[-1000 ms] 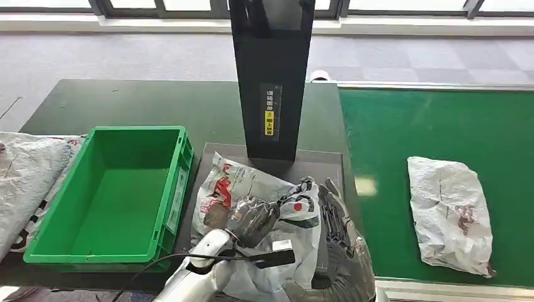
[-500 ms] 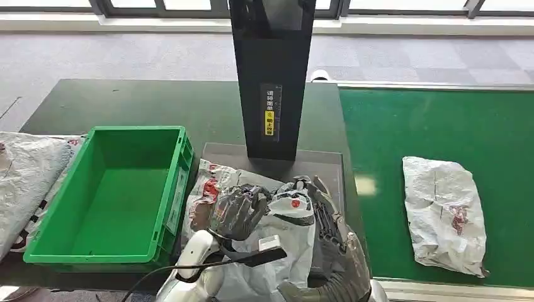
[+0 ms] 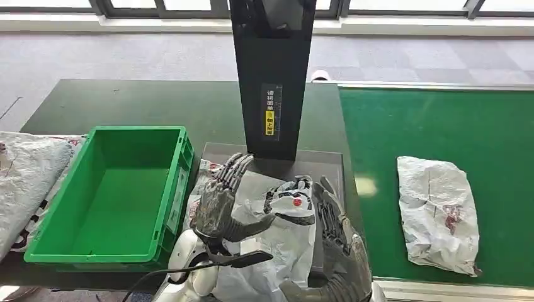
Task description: Moved the parcel from conveyor to table for the left to box.
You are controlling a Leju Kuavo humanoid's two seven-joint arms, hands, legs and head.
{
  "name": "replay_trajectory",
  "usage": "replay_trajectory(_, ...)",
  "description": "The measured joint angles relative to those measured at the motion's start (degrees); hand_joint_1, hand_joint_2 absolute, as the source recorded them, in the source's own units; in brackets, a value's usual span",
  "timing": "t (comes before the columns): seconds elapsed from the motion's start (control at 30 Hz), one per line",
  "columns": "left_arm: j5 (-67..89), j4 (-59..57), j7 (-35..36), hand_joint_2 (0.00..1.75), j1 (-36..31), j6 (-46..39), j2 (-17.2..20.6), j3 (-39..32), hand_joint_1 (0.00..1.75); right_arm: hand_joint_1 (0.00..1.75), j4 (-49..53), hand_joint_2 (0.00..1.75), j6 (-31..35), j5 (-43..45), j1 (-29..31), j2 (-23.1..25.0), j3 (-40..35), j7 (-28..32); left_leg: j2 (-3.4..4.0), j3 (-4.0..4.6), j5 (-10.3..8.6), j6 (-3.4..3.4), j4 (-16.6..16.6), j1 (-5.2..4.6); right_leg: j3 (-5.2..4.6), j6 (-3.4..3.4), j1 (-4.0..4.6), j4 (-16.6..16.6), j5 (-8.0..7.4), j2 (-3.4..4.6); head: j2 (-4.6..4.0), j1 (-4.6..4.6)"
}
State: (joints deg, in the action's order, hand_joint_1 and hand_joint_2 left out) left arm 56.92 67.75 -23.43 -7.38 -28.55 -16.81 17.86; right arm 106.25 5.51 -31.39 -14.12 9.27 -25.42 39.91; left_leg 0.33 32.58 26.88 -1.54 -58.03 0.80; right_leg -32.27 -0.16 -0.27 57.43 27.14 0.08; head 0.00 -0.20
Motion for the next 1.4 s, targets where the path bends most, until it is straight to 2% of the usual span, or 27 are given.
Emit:
replay_trajectory(0.2,2.3,-1.3,2.2,0.00,-0.5,1.5,0.1,0.0,0.00,0.00,-0.1,1.75,2.3,0.2,-0.5,-0.3,-0.6,-0.2,0.00,0.01,0.01,0.00,0.0,-0.01,-0.01,0.00,-0.01,0.0,0.00,0.00,0.00,0.00)
replay_trajectory(0.23,3.1,-2.2,2.9,1.75,-0.8,2.5,0.2,0.0,0.00,0.00,-0.2,1.75,2.3,0.6,-0.5,-0.4,-0.7,-0.2,0.00,0.01,0.01,0.01,0.0,-0.01,-0.01,0.00,-0.01,0.0,0.00,0.00,0.00,0.00)
replay_trajectory(0.5,10.5,-17.0,8.0,1.75,-4.5,9.4,1.0,4.3,0.00,0.00,-0.4,1.75,-1.2,1.5,0.1,-0.7,-1.0,-0.2,0.01,0.00,-0.02,0.04,0.0,-0.04,-0.01,0.04,-0.04,0.0,-0.02,0.00,0.00,0.00)
replay_trajectory(0.53,10.9,-18.5,8.1,0.00,-4.7,9.6,1.0,4.9,0.00,0.00,-0.4,1.75,-1.2,1.4,0.1,-0.7,-1.0,-0.2,0.03,0.00,-0.02,0.04,0.0,-0.04,-0.03,0.04,-0.04,0.0,-0.03,0.01,0.00,0.00)
replay_trajectory(0.83,13.6,-26.7,9.7,0.00,-7.9,12.1,0.9,8.4,0.00,0.00,-0.2,1.75,0.4,0.2,-1.0,-0.7,-1.0,-0.8,0.02,0.01,-0.02,0.05,0.0,-0.07,-0.05,0.04,-0.06,0.0,-0.02,0.01,0.00,0.00)
replay_trajectory(0.87,13.7,-27.2,9.7,1.75,-8.1,12.2,0.8,8.6,0.00,0.00,-0.2,1.75,0.4,0.2,-1.0,-0.7,-1.0,-0.8,0.01,0.01,-0.02,0.05,0.0,-0.07,-0.04,0.04,-0.06,0.0,-0.02,0.01,0.00,0.00)
replay_trajectory(0.9,13.9,-27.7,9.8,1.75,-8.2,12.4,0.8,8.8,0.00,0.00,-0.2,1.75,0.5,0.2,-1.0,-0.7,-1.0,-0.9,0.00,0.01,-0.02,0.05,0.0,-0.07,-0.04,0.05,-0.06,0.0,-0.02,0.00,0.00,0.00)
replay_trajectory(0.93,14.3,-28.2,10.0,1.75,-8.5,12.9,0.8,8.9,0.68,0.00,-0.1,1.75,0.8,0.1,-1.1,-0.7,-1.0,-0.9,0.00,0.01,-0.02,0.05,0.0,-0.07,-0.04,0.05,-0.06,0.0,-0.02,0.00,0.00,0.00)
replay_trajectory(0.97,14.8,-28.8,10.2,1.75,-8.7,13.6,0.8,9.2,1.75,0.00,-0.1,1.75,1.1,0.1,-1.2,-0.7,-1.0,-0.9,0.00,0.01,-0.02,0.05,0.0,-0.07,-0.03,0.05,-0.06,0.0,-0.02,0.00,0.00,0.00)
replay_trajectory(1.17,15.6,-31.4,8.9,1.75,-10.1,10.3,0.4,10.3,1.75,0.00,0.4,1.75,2.1,-0.2,-1.9,-0.7,-1.0,-1.5,0.00,0.00,-0.04,0.07,0.0,-0.08,-0.02,0.06,-0.07,0.0,-0.04,0.00,0.00,0.00)
replay_trajectory(1.4,15.6,-31.5,8.8,1.75,-10.2,10.3,0.3,10.3,1.75,0.00,0.4,1.75,2.1,-0.2,-2.0,-0.7,-1.0,-1.6,0.01,0.00,-0.04,0.07,0.0,-0.08,-0.02,0.06,-0.07,0.0,-0.04,0.00,0.00,0.00)
